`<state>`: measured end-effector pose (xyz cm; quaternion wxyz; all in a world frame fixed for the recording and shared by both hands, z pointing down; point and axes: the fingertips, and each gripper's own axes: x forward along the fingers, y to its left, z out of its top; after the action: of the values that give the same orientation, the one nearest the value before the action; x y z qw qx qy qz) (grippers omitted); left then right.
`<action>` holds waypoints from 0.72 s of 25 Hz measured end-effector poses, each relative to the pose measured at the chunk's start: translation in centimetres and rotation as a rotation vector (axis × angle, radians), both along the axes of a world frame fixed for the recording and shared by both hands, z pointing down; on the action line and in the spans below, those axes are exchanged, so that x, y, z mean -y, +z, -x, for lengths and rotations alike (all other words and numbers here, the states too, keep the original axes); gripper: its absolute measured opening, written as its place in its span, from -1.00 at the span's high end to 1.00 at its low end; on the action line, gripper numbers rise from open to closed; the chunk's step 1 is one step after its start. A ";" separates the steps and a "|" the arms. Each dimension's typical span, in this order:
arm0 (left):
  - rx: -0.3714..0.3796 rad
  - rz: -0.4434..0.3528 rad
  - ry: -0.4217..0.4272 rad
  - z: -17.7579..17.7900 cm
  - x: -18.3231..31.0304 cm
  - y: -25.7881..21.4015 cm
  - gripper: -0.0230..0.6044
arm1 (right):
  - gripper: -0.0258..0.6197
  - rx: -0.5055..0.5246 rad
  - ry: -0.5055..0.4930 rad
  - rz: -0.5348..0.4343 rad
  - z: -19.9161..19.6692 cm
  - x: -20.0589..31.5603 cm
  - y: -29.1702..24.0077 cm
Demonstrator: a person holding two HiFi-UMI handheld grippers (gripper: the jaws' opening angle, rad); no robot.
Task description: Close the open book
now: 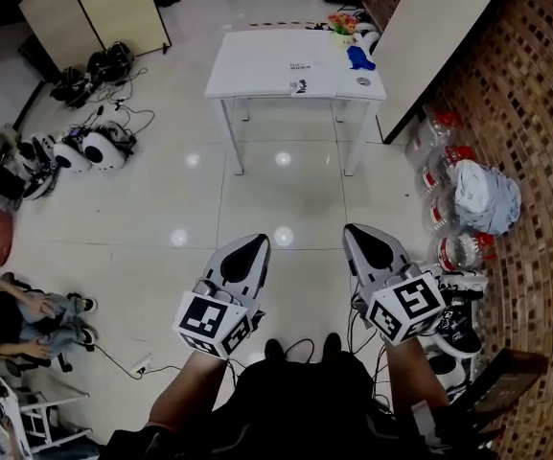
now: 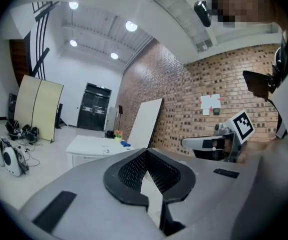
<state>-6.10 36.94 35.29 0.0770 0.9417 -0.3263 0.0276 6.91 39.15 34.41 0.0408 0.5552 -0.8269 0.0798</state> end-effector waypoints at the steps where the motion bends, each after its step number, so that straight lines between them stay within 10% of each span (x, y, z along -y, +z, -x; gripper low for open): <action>1: 0.000 0.002 -0.004 -0.2 -0.5 0.0 0.92 | 0.92 -0.002 -0.002 0.004 -0.3 -0.7 0.0; 18: -0.001 -0.017 0.005 -6.1 -4.6 -1.4 0.92 | 0.92 0.026 0.037 -0.055 -6.5 -4.9 -2.5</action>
<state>-0.03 41.49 33.89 0.0688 0.9432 -0.3240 0.0246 13.44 44.04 31.87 0.0134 0.5702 -0.8188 0.0648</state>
